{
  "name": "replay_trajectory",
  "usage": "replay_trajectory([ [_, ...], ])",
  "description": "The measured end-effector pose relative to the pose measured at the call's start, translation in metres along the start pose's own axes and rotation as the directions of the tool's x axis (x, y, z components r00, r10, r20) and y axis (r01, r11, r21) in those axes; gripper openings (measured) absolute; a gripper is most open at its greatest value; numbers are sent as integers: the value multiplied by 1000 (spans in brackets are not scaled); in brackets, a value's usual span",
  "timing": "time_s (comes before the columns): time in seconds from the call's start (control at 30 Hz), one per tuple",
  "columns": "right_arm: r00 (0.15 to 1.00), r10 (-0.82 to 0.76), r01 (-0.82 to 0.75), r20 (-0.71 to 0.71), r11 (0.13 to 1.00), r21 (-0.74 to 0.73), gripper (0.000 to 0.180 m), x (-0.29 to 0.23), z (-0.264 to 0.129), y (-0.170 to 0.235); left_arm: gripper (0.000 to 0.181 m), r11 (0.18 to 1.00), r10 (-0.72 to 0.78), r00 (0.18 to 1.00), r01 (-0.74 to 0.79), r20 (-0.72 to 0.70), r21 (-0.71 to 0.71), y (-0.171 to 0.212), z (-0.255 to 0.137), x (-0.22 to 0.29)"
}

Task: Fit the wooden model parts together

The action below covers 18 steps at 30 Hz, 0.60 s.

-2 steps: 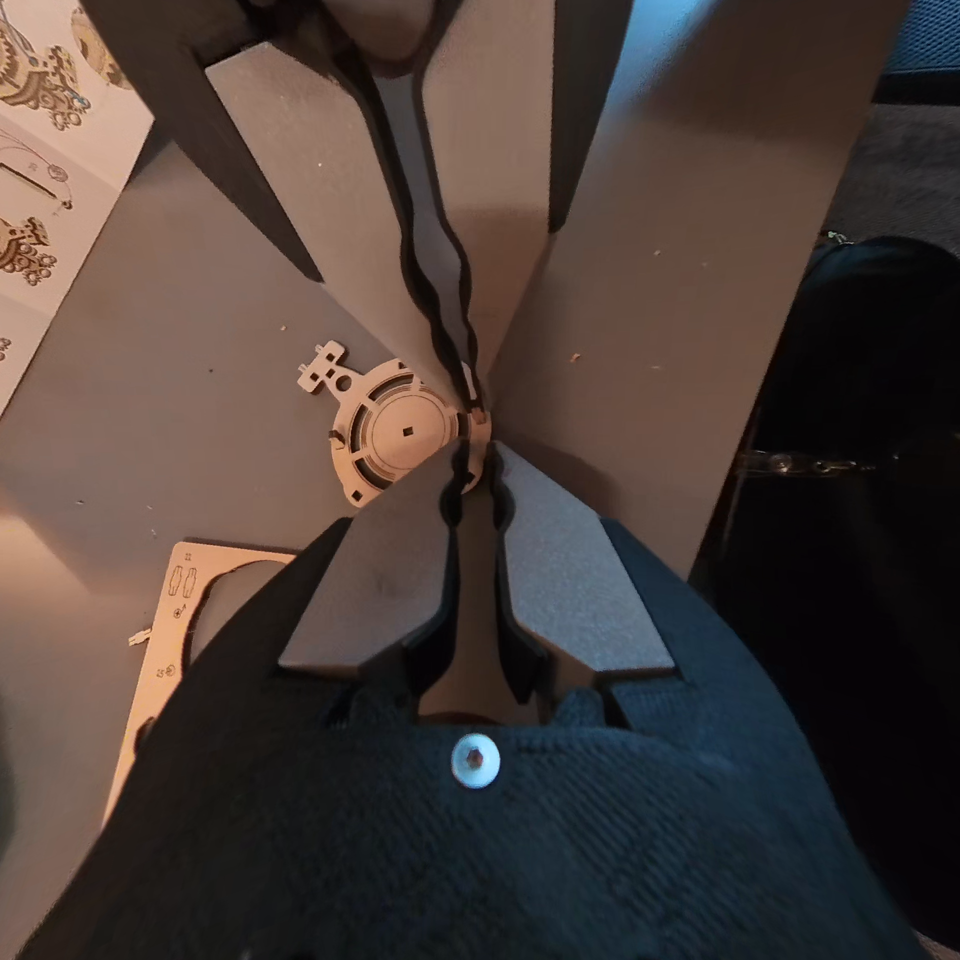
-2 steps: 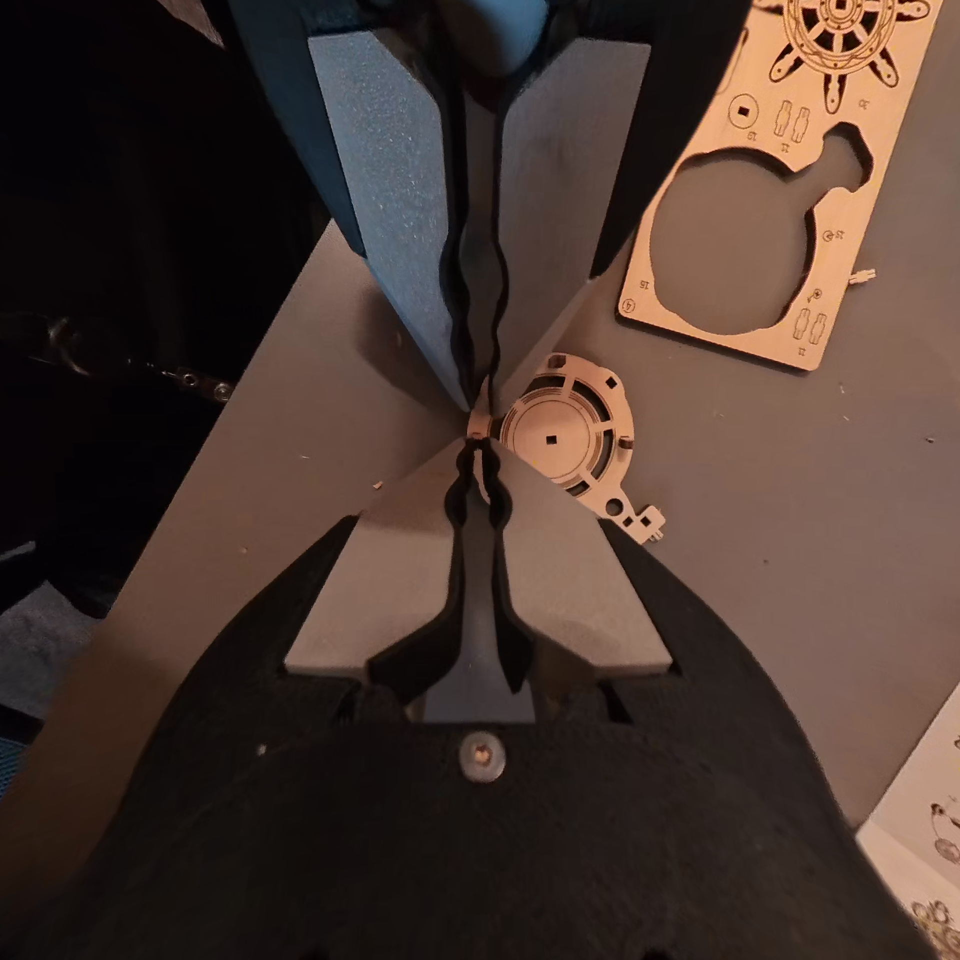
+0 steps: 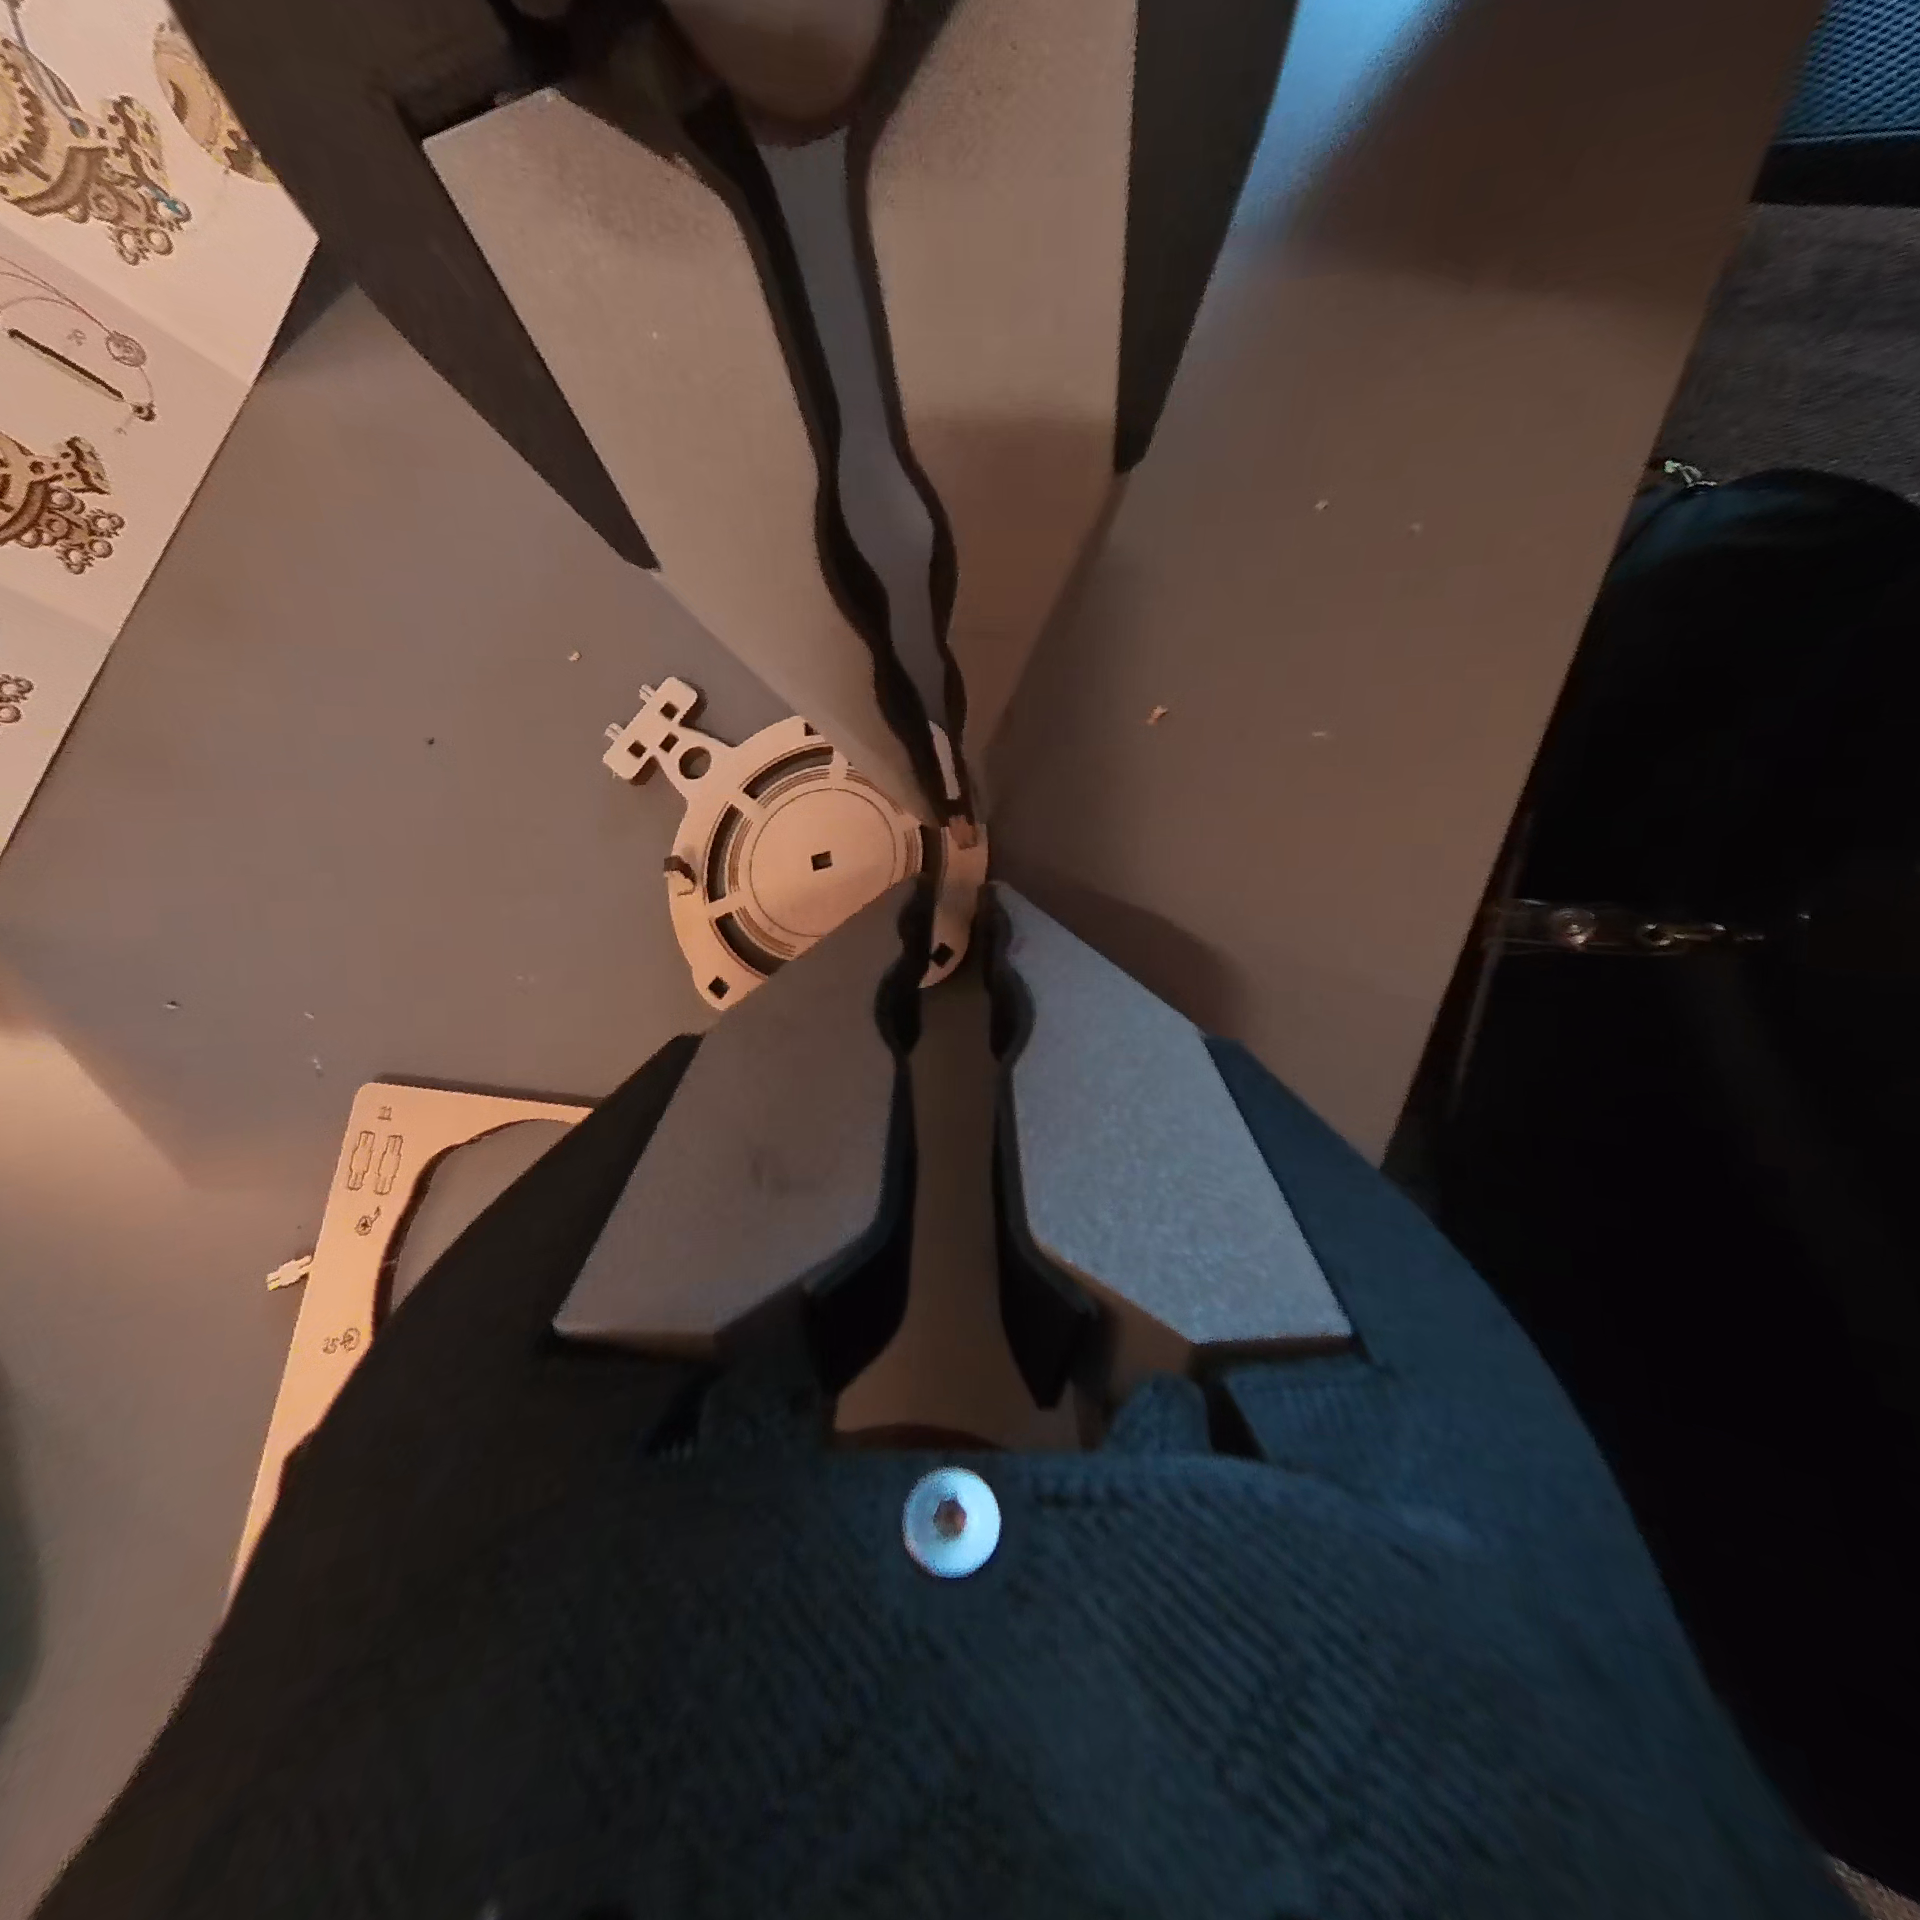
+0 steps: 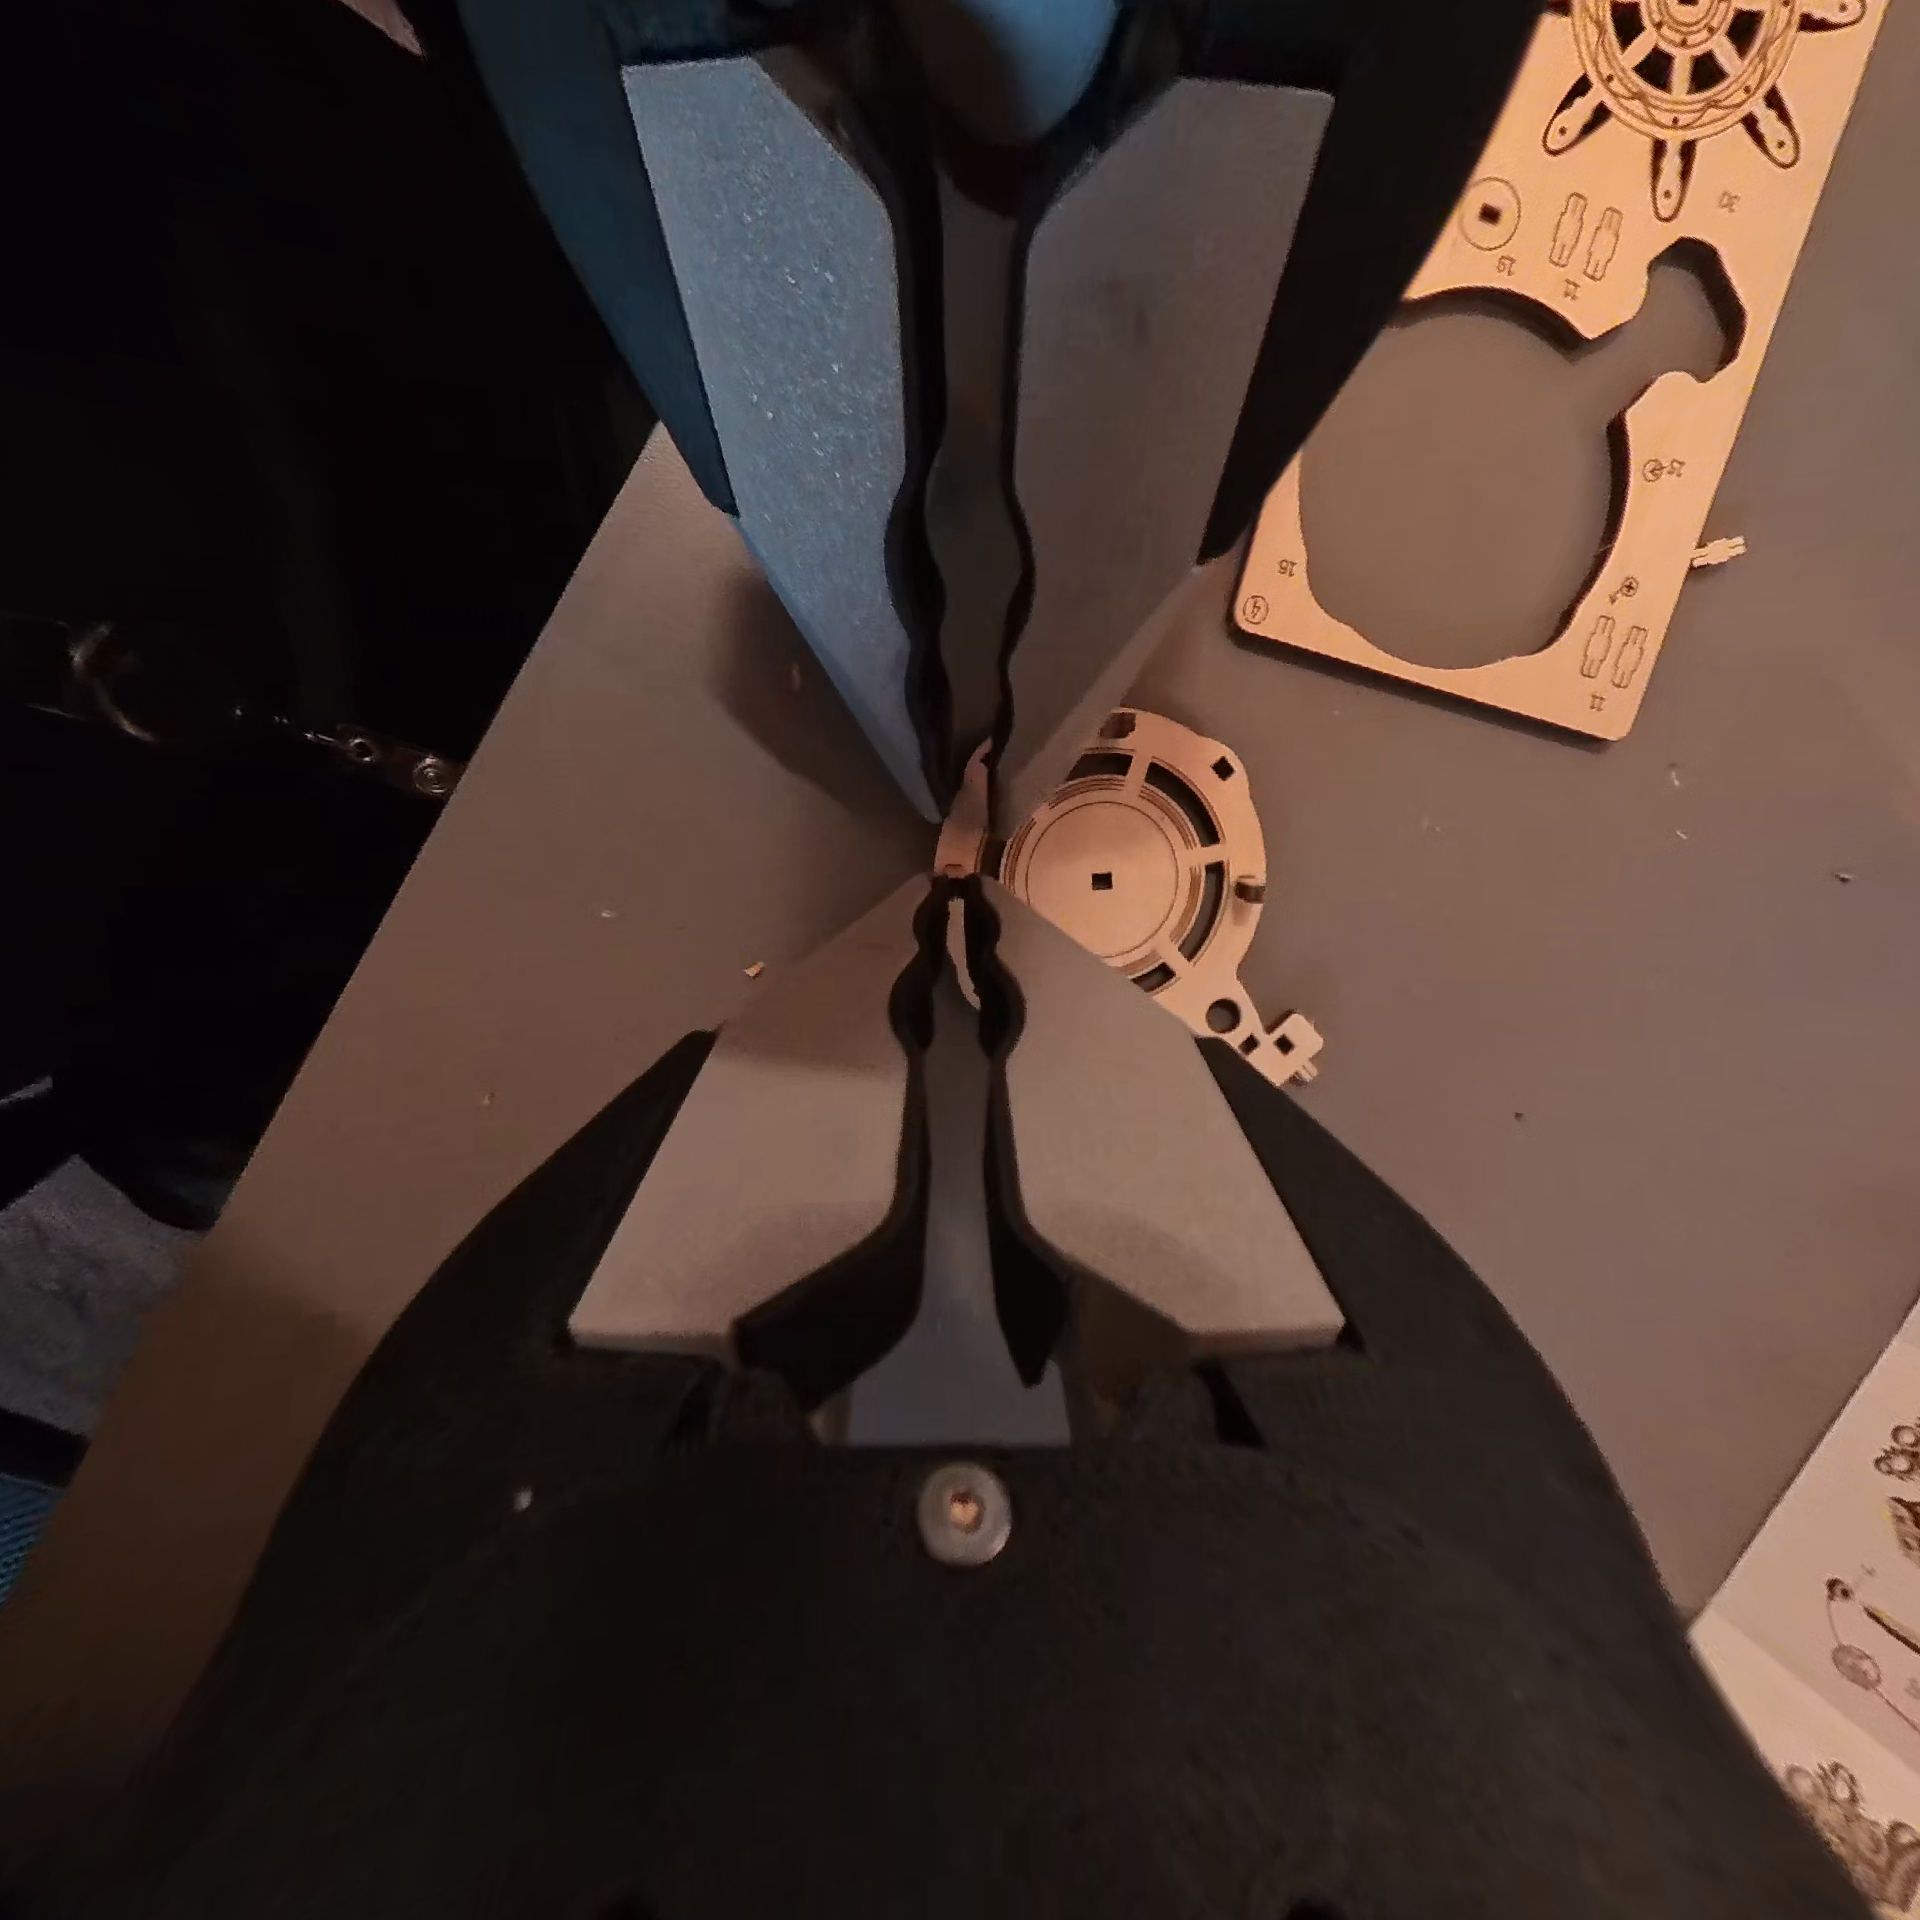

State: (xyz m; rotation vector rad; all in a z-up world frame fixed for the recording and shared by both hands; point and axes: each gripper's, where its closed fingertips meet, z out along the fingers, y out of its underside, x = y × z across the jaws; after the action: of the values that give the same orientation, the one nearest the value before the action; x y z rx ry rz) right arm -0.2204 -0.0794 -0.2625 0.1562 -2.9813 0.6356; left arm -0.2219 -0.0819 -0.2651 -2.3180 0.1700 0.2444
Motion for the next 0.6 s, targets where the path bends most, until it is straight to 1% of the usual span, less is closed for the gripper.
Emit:
replay_trajectory([
  [0.27, 999, 37, -37, 7, 998, -47, 0, 0, 1, 0, 1, 999, -40, 996, 43, -77, 29, 0, 0, 2],
  [0.37, 997, 64, -62, 32, 997, -44, 0, 0, 2, -2, 0, 999, -41, 995, 44, -92, 31, 0, 0, 3],
  [0.6, 997, 64, -62, 48, 997, -42, 0, -1, 2, 0, 0, 998, -50, 993, 54, -103, 33, 0, 0, 3],
])
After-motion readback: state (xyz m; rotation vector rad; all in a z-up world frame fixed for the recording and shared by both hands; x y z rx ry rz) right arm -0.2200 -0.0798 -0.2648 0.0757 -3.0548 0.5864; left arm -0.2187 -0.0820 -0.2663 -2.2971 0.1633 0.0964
